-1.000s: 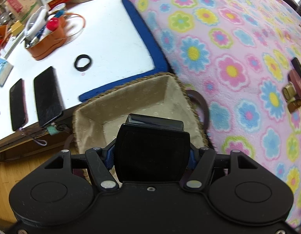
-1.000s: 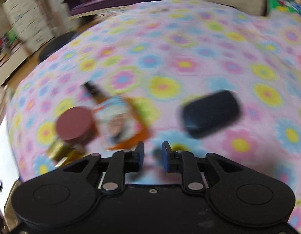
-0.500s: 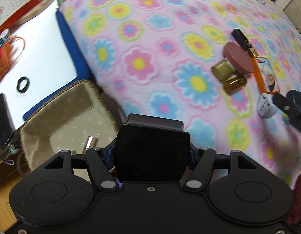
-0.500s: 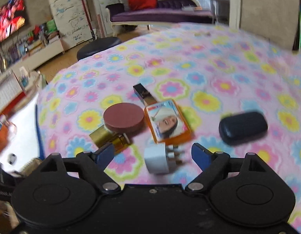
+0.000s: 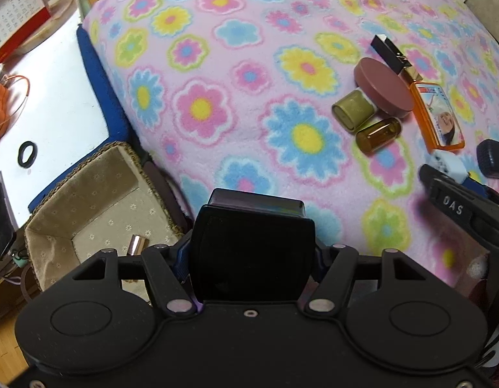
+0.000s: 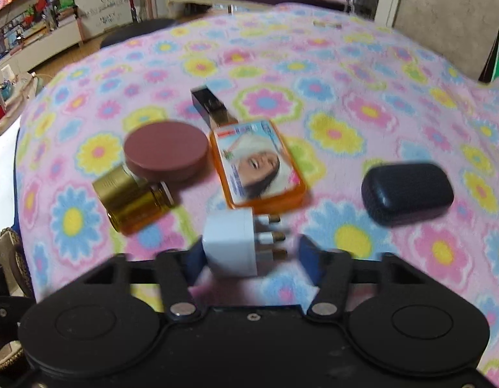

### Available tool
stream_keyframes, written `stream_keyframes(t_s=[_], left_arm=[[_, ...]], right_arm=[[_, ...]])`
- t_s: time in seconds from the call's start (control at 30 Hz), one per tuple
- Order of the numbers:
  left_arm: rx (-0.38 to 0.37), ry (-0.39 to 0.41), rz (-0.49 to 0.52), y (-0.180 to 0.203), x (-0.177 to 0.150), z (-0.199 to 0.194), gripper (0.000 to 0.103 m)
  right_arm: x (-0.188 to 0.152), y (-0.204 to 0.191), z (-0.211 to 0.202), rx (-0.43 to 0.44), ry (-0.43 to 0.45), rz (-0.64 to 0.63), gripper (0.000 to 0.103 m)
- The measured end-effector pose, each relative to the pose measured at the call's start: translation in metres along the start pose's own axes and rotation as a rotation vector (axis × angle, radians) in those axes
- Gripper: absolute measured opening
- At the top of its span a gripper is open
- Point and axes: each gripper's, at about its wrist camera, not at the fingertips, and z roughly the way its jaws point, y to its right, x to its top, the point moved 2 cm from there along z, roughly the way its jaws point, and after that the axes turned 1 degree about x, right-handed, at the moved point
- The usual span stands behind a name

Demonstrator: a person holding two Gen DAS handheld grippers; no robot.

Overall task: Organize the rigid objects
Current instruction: 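Carry the compact in the left tool and plug in the right tool to the basket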

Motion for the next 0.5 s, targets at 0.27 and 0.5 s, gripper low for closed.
stream_keyframes(t_s=[0.27, 0.5], left_arm=[[0.017, 0.004, -0.116, -0.035, -0.006, -0.002, 0.061], [0.022, 0.017, -0.323, -0.096, -0.013, -0.008, 0.061]], right_arm=[[0.007, -0.005, -0.024, 0.088, -0.074, 0.070, 0.048], [0.010, -0.085, -0.059, 0.218, -0.077, -0.067, 0.048]])
